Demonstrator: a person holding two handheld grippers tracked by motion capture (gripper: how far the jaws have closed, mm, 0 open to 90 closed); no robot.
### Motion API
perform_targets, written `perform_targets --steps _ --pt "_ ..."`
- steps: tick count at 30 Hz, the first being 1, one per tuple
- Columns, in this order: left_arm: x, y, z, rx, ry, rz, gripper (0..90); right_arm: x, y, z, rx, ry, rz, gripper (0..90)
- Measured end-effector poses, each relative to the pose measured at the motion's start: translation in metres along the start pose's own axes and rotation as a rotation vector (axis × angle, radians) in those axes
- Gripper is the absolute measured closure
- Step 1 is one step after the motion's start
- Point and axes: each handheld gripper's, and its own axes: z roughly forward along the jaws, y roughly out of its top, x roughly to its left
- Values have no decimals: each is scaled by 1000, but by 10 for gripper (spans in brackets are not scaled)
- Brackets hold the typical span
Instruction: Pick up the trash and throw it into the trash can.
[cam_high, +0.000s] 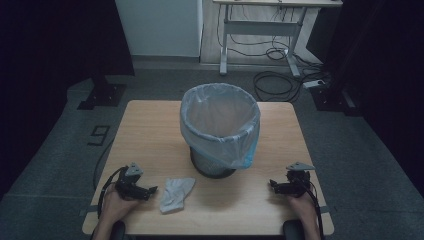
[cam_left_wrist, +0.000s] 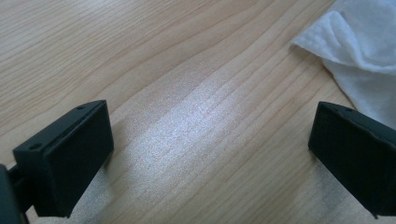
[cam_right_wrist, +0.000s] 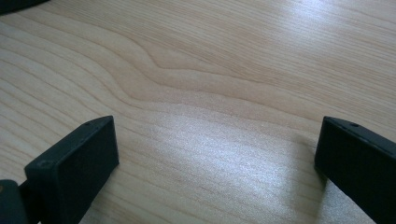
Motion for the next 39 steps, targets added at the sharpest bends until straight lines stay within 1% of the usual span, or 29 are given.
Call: perform_targets --steps 7,13,16,17,18,19,20,21,23,24,25,26,27,28,29,30,34,36,37,38,39 --pt "-1 0 0 6 4 -4 0 0 0 0 0 -1 1 0" --pt "-2 1 -1 19 1 -5 0 1 -1 -1 -1 -12 10 0" --pt "-1 2 -4 23 -30 -34 0 2 -1 -1 0 -16 15 0" --pt "-1 2 -4 23 -30 -34 3 2 -1 -1 0 -16 15 0" --pt "0 2 -7 13 -52 -48 8 2 -1 -1 0 -18 17 0" --pt "0 2 -7 13 -52 -48 8 2 -1 -1 0 -18 17 0" --pt "-1 3 -9 4 -61 -54 8 2 -1 -1 0 -19 18 0" --pt "-4 5 -14 -11 -69 -51 8 2 -1 -1 0 -19 19 0" --pt "-5 6 -17 -17 -76 -49 8 2 -1 -1 1 -19 19 0" --pt "-8 7 -20 -25 -81 -46 8 2 -1 -1 1 -19 19 0" --pt "-13 10 -27 -31 -93 -40 11 3 -1 -1 0 -21 21 0" --pt "-16 12 -30 -34 -97 -31 14 3 -1 -1 0 -21 21 0" --pt "-16 12 -30 -34 -97 -31 16 3 -1 -1 0 -21 21 0" --pt "-22 16 -34 -38 -113 -19 17 3 -1 -1 -1 -21 21 0" --pt "-22 16 -34 -38 -113 -19 18 3 -1 -1 -1 -21 21 0" --pt "-28 21 -36 -38 -129 -4 21 3 -1 -1 0 -22 21 0" --pt "-43 29 -33 -35 -155 35 28 3 -1 -2 0 -22 20 0" --pt "-49 32 -29 -30 -172 45 29 4 -2 -2 0 -22 20 0" --pt "-49 32 -29 -30 -172 45 31 4 -2 -2 0 -22 20 0" --pt "-52 33 -27 -26 -177 53 32 4 -2 -2 0 -22 20 0" --pt "-60 36 -22 -19 -185 73 33 4 -2 -2 0 -22 20 0"
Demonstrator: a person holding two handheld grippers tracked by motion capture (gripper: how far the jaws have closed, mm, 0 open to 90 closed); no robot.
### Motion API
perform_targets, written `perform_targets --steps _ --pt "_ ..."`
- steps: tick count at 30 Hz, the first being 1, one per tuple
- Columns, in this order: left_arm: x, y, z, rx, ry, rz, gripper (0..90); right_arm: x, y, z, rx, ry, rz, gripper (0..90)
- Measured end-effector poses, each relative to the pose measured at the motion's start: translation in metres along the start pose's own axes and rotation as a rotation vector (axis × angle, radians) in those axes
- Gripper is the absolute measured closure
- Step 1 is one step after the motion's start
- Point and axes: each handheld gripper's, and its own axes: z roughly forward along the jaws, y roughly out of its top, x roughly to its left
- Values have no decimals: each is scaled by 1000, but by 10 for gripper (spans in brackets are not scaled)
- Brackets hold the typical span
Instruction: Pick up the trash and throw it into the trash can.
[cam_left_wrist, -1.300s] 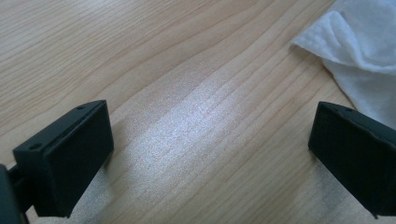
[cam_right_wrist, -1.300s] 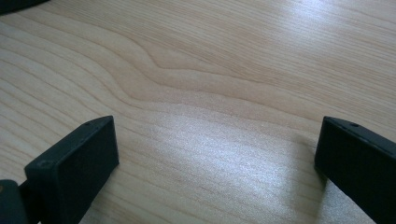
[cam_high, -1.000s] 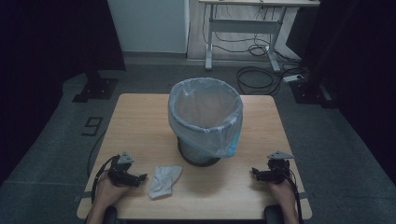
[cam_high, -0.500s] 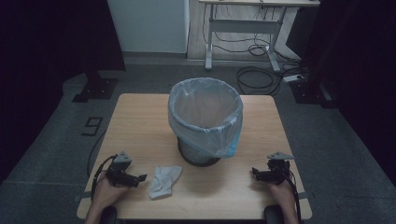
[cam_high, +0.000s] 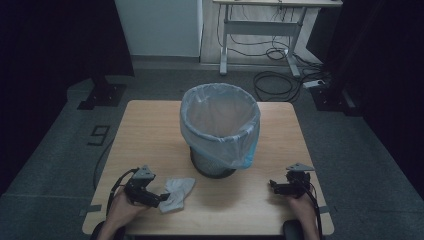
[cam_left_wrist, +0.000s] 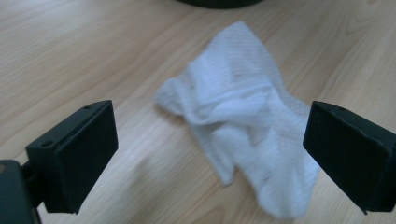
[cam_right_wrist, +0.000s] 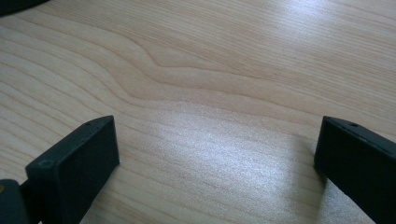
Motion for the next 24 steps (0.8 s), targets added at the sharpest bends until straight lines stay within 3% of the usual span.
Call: perform_targets --steps 6,9,14,17,24 --pt "-14 9 16 11 -30 40 49 0 0 0 0 0 0 0" --pt "-18 12 31 49 3 63 67 0 0 0 0 1 -1 0" --pt "-14 8 41 65 30 60 174 0 0 0 0 1 -1 0" --pt "-12 2 43 55 86 75 315 0 0 0 1 2 -2 0" --pt "-10 0 41 24 120 53 662 1 0 0 1 4 -2 0"
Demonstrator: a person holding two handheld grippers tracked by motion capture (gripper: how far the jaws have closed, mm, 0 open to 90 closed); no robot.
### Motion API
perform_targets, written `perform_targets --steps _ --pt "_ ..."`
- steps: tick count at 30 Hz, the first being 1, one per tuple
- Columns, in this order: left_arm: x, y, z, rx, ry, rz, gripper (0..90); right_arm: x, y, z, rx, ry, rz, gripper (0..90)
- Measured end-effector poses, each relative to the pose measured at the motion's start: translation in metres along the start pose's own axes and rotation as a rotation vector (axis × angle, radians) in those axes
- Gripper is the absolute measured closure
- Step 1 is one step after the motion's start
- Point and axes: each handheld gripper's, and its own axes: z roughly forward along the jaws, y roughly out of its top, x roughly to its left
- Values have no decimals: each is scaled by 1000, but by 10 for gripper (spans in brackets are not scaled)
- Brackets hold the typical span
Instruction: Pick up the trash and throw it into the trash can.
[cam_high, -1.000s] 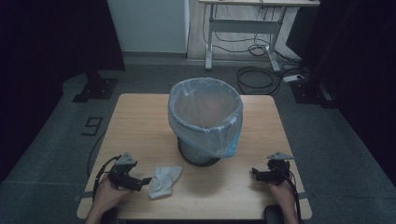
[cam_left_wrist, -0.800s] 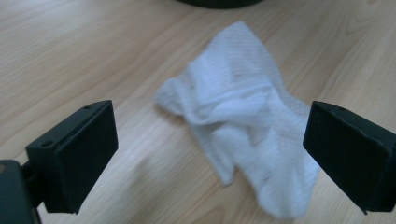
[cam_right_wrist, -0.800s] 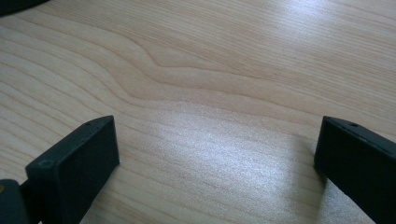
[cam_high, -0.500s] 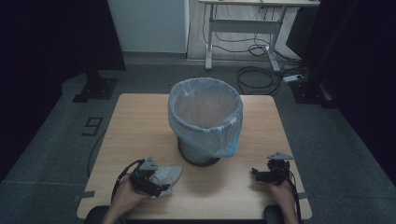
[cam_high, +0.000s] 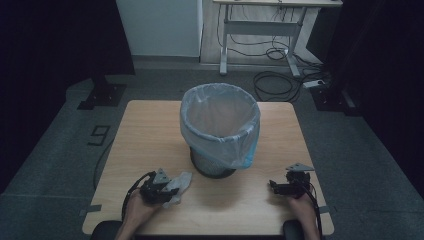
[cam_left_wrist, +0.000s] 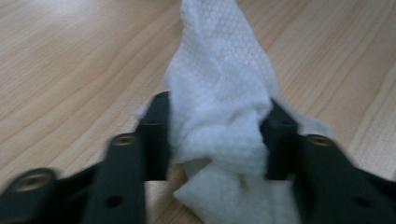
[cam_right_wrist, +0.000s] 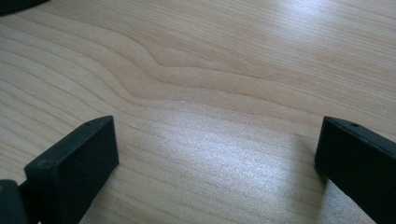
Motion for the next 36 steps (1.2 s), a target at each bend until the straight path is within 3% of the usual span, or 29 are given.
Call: perform_targets --steps 3,6,7,13,26,36 --pt "1 1 -1 6 10 1 747 0 0 0 0 3 -2 0" --pt "4 1 -1 10 -7 -10 779 0 0 0 -1 2 -2 0" --pt "7 2 -3 7 -35 -30 782 0 0 0 0 4 -3 0" --pt "15 11 -14 -11 -95 -63 785 1 0 0 -1 3 -2 0" --pt "30 37 -40 -25 -181 -75 775 1 0 0 0 7 -6 0" --pt "39 63 -65 -17 -204 -49 769 1 0 0 0 8 -7 0"
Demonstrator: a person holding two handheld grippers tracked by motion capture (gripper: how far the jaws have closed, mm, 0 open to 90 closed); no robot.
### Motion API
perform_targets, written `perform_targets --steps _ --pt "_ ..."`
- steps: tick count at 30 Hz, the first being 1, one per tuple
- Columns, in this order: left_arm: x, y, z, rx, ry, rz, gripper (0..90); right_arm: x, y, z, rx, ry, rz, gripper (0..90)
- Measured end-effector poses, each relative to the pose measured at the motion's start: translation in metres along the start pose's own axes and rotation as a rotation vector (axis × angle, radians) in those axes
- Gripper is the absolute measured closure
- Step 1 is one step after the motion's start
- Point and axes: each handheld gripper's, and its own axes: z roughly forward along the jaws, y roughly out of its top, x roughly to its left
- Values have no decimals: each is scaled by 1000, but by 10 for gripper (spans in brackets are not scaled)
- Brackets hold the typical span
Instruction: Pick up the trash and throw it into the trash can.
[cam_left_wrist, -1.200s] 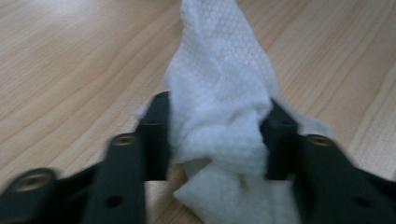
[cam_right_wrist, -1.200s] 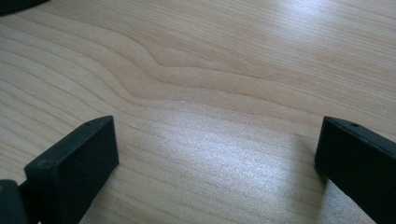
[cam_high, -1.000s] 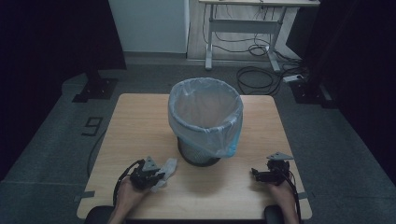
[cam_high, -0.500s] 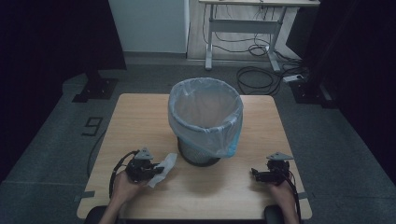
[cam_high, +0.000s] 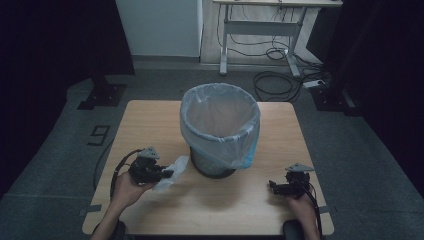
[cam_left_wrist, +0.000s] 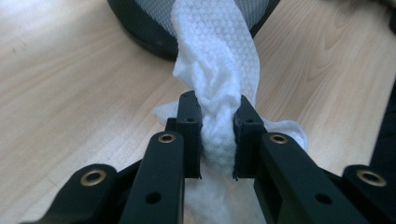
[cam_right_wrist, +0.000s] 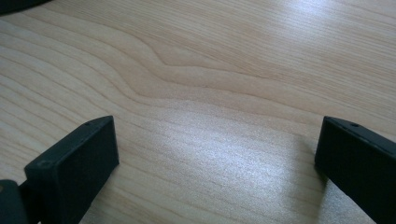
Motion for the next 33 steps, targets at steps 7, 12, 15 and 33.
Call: perform_targets --steps 7,12,15,33 --pt "2 21 -22 -17 -35 13 767 0 0 0 0 1 -1 0" --pt "2 34 -36 -15 -30 23 766 1 0 0 -1 1 -1 0" --pt "4 46 -48 -12 -33 29 766 0 0 0 0 1 -2 0" --pt "14 92 -98 -31 -54 20 766 1 0 0 -1 1 -2 0"
